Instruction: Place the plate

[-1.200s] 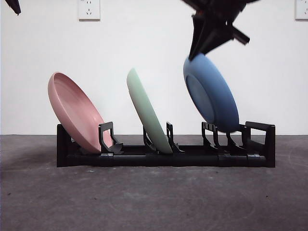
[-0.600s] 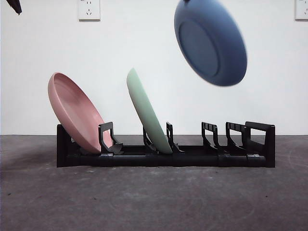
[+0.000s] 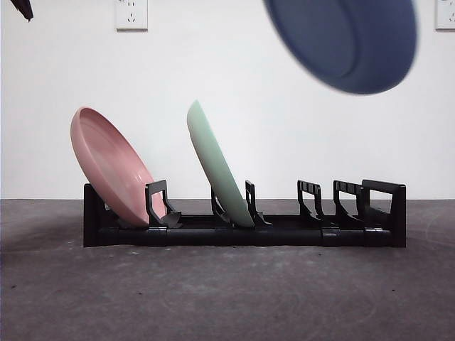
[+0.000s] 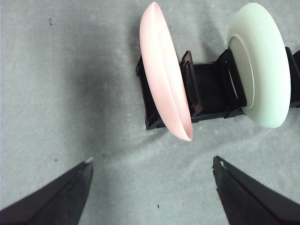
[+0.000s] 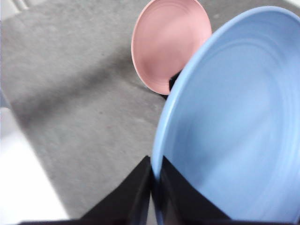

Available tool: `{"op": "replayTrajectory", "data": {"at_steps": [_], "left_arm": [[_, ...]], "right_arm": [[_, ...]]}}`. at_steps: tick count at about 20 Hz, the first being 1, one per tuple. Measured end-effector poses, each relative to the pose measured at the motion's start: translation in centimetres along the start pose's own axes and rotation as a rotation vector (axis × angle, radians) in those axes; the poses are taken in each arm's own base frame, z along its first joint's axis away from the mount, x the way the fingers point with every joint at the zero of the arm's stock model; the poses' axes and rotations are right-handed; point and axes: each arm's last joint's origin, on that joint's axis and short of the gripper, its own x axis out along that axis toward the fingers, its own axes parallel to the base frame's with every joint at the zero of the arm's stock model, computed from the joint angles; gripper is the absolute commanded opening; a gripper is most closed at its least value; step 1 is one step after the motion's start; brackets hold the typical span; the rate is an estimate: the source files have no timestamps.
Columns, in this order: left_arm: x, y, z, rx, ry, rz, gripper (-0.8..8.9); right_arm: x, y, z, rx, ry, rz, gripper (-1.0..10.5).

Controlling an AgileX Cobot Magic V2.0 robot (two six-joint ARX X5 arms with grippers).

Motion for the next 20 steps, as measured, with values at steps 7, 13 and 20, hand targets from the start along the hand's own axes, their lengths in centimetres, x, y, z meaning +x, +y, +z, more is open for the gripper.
{"op": "replayTrajectory", "data": {"at_steps": [7,13,20], "left_arm": [[0.0,0.0,0.0,0.002,-0.004,0.000,4.07],[0.0,0.0,0.0,0.001,-0.004,0.000,4.07],[0.0,0.0,0.0,0.001,-0.004,0.000,4.07]], "right_arm": [[1.7,5.2,-4.1,-0.244,0.105,-0.130,0.2],[6.5,10.2,-7.5,-0.470,0.296,-0.096,0.2],[12.2,13.5,-9.8,-0.624,0.427,-0.074,0.2]]}}
